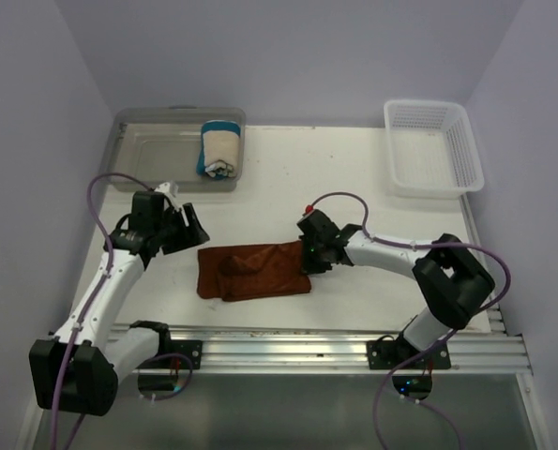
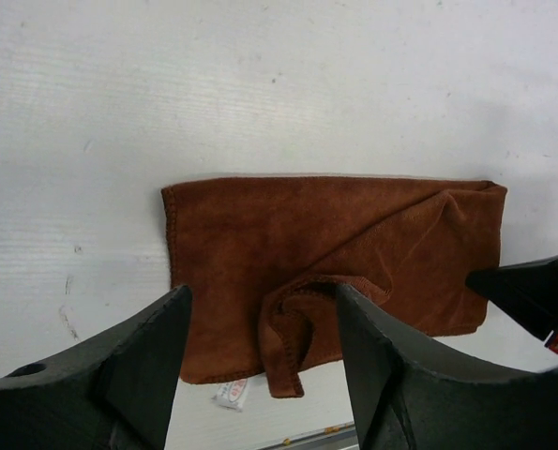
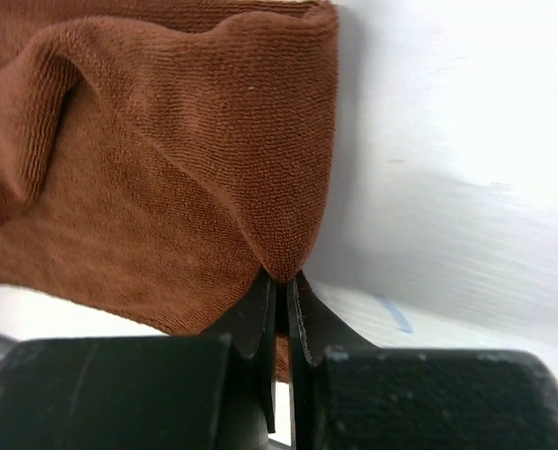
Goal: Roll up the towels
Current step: Fold the towel
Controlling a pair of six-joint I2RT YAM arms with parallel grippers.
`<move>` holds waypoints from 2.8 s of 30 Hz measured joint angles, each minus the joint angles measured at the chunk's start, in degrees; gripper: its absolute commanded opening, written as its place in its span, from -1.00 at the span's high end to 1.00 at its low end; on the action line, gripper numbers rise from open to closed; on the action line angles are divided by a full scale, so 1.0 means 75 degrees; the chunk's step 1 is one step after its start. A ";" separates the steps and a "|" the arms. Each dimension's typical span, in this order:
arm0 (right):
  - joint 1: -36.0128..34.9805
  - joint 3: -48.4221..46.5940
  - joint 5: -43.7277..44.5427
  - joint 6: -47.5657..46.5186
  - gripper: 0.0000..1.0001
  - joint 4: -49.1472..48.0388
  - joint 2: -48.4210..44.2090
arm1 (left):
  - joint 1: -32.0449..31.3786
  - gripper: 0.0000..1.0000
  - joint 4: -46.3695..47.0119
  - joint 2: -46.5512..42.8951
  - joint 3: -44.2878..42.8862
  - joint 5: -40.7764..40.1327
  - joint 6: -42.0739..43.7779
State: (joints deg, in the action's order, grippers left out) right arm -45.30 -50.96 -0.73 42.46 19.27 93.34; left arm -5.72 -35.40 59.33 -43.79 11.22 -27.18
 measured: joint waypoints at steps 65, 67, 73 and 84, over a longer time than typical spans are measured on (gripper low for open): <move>-0.0554 -0.2961 0.2052 -0.2291 1.00 0.2396 0.0580 | -0.2576 -0.05 0.1291 0.2090 0.0353 -0.0140 -0.0918; -0.0562 -0.3124 0.2037 -0.2328 1.00 0.2378 0.0662 | -0.2576 -0.04 0.1294 0.2101 0.0353 -0.0149 -0.0921; -0.0603 -0.3800 0.1967 -0.2445 1.00 0.2390 0.1040 | -0.2579 -0.04 0.1437 0.2355 0.0376 0.0044 -0.1000; -0.0609 -0.4610 0.1862 -0.2661 0.43 0.2465 0.2084 | -0.2649 0.03 0.1894 0.2850 0.0458 0.0487 -0.1119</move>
State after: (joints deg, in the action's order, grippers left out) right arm -49.87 -85.54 13.23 22.50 37.76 108.97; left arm -25.58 -21.19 80.71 -40.36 14.87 -35.57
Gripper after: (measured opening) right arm 0.229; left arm 0.492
